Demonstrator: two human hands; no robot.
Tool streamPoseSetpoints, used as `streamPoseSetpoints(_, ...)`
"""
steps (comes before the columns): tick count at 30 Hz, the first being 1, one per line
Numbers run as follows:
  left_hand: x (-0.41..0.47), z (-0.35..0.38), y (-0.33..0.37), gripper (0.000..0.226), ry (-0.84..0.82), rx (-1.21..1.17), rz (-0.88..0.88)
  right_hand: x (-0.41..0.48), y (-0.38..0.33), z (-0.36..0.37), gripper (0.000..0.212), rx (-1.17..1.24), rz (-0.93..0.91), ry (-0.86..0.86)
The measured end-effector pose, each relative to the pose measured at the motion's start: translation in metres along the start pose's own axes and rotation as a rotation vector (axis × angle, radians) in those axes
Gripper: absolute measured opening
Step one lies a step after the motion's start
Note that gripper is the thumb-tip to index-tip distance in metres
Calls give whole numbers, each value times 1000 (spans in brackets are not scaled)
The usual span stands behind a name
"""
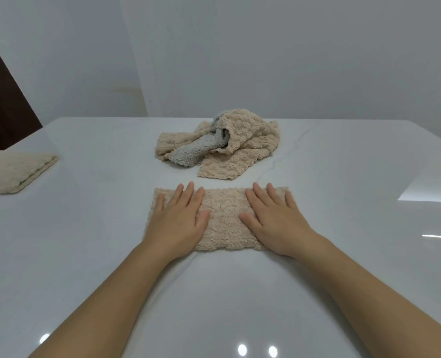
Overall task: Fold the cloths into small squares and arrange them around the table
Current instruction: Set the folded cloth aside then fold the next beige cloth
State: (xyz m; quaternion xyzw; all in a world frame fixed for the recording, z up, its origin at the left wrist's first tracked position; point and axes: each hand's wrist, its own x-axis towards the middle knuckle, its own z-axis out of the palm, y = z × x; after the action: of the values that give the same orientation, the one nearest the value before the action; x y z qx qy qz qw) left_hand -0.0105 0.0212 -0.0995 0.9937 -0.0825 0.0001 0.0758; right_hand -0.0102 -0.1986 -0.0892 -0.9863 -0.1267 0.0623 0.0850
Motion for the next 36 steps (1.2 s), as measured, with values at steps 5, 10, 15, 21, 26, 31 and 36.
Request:
streamPoseSetpoints(5, 0, 1, 3, 59, -6, 19, 1, 5, -24, -11, 61, 1, -61, 128)
streamPoseSetpoints(10, -2, 1, 1, 58, -1, 10, 3, 16, -45, 6, 59, -18, -111, 11)
streamPoseSetpoints(15, -2, 0, -1, 59, -1, -1, 13, 3, -2, 1, 61, -30, 9, 20)
streamPoseSetpoints(21, -2, 1, 0, 59, 1, -5, 13, -2, 13, -17, 63, -63, 135, 49)
streamPoseSetpoints(26, -2, 0, 1, 60, 9, -5, 12, 1, -26, -1, 62, -12, -42, 71)
streamPoseSetpoints(31, -2, 1, 0, 60, 19, -1, 15, 1, -10, -1, 62, -31, 57, 32)
streamPoseSetpoints(36, -2, 1, 0, 60, 8, 4, 14, 4, -8, 1, 63, -31, 76, 61)
